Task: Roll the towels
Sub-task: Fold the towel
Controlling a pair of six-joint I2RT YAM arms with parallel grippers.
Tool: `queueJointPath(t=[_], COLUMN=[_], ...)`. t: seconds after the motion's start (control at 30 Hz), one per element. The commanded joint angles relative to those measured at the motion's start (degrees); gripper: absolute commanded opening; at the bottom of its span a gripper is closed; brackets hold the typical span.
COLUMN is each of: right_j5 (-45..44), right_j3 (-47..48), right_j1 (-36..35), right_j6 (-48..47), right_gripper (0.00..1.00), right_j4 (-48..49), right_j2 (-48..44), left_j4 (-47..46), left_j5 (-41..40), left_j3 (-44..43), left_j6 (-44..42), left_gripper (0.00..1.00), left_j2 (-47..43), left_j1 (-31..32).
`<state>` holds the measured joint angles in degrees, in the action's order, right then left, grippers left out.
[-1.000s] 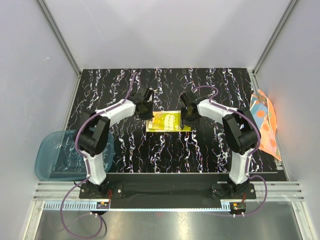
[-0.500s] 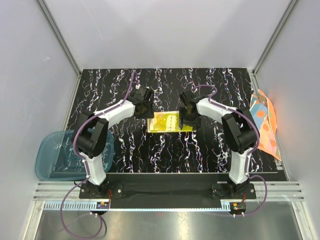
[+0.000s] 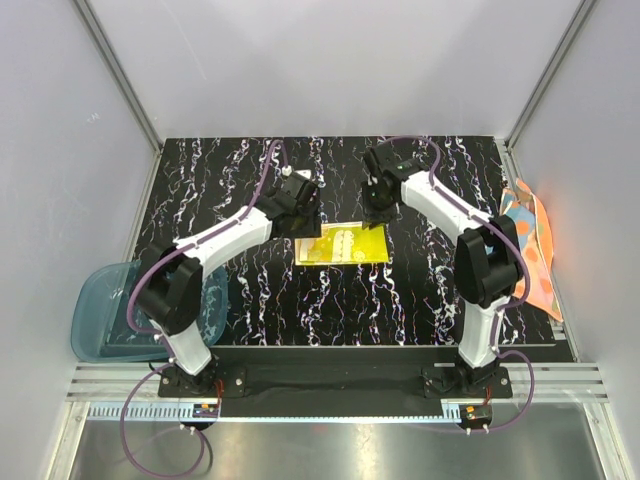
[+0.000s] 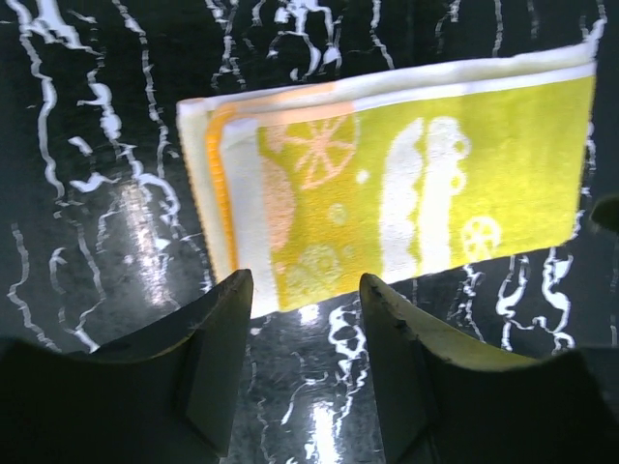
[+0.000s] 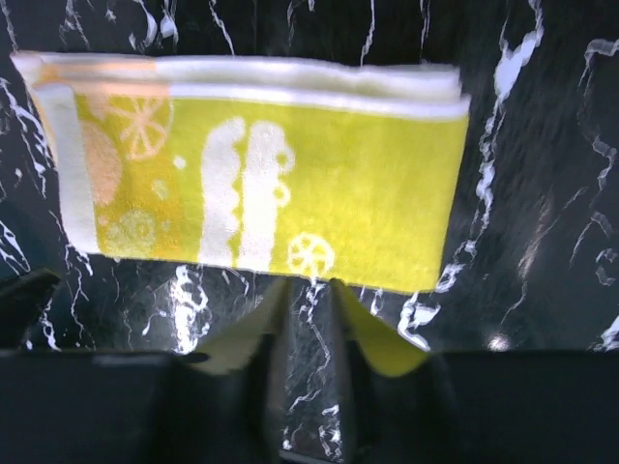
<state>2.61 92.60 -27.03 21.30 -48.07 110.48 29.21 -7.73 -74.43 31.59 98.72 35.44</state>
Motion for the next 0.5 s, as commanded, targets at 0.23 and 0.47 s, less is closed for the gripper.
queueJointPath(t=[0.23, 0.47], right_j5=[4.42, 3.63], right_j3=[11.11, 6.29], right_j1=[6.28, 8.22], right_j6=[-1.97, -1.0], right_gripper=[0.09, 0.06], right_j4=[-2.03, 1.32], right_j2=[14.85, 18.81], left_j4=[-8.55, -12.24], left_j5=[6.4, 6.85], left_j3=[4.38, 11.15], left_j6=[3.91, 4.79], left_gripper=[0.47, 0.46], left_j2=[3.59, 2.97], left_j1=[-0.02, -0.02])
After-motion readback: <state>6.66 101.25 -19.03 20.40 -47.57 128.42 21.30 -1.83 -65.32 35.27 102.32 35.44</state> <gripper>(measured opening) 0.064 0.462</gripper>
